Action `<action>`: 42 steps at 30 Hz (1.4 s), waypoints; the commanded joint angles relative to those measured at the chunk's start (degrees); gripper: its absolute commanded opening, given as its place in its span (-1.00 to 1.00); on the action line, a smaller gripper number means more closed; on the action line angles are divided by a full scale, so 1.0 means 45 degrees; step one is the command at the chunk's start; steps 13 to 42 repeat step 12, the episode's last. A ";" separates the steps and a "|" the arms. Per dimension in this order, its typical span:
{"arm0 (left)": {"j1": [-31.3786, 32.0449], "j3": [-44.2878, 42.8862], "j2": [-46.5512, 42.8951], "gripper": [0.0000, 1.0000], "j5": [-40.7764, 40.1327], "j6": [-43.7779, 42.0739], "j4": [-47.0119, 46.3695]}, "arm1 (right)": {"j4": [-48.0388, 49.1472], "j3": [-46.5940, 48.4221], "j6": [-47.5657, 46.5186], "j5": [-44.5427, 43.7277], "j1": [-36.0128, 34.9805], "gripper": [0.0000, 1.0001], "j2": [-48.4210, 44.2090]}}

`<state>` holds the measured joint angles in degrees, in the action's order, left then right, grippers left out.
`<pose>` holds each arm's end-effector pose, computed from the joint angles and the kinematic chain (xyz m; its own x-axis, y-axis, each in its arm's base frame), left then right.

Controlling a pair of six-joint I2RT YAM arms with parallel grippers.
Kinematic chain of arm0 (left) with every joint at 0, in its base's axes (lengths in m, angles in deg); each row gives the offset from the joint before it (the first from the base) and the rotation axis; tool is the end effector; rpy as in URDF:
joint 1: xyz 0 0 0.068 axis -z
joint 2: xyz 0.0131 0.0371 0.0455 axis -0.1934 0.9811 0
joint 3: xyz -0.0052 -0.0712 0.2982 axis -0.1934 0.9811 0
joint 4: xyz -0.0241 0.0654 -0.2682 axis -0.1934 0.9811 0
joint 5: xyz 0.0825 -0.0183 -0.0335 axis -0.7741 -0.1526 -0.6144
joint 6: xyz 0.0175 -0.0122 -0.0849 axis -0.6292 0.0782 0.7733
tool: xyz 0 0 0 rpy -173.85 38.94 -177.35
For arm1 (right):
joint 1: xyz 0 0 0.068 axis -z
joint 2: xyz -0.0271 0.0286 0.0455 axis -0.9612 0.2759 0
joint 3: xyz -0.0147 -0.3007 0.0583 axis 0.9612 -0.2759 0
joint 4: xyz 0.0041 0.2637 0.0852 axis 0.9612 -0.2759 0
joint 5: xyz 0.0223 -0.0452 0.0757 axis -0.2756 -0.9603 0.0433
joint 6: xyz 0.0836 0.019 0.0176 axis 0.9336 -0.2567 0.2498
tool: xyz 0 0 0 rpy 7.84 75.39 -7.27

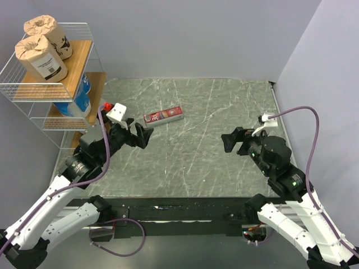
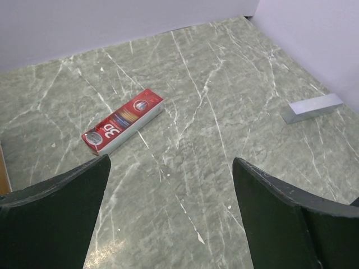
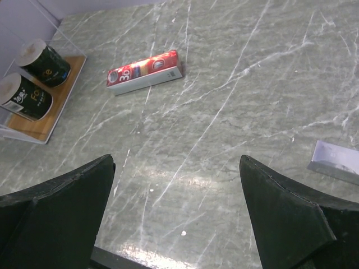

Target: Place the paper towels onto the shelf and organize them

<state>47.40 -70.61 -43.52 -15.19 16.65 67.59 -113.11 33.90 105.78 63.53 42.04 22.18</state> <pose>0.1651 -0.1148 0.4017 -0.1694 -0.0888 -0.9815 0.5161 0.8405 -0.1651 0.1342 0.0647 0.3773 -0.3113 0.2074 -0.9274 -0.2540 0.9223 0.2915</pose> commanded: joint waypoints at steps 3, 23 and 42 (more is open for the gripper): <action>-0.0047 -0.0244 0.0048 0.93 0.0481 -0.0152 -0.0508 | 0.0601 0.0541 0.0022 -0.0285 0.0048 0.99 0.0091; -0.0028 -0.0185 0.0009 0.93 0.0598 -0.0191 -0.0586 | 0.0620 0.0580 0.0002 -0.0344 0.0029 0.99 0.0091; -0.0028 -0.0185 0.0009 0.93 0.0598 -0.0191 -0.0586 | 0.0620 0.0580 0.0002 -0.0344 0.0029 0.99 0.0091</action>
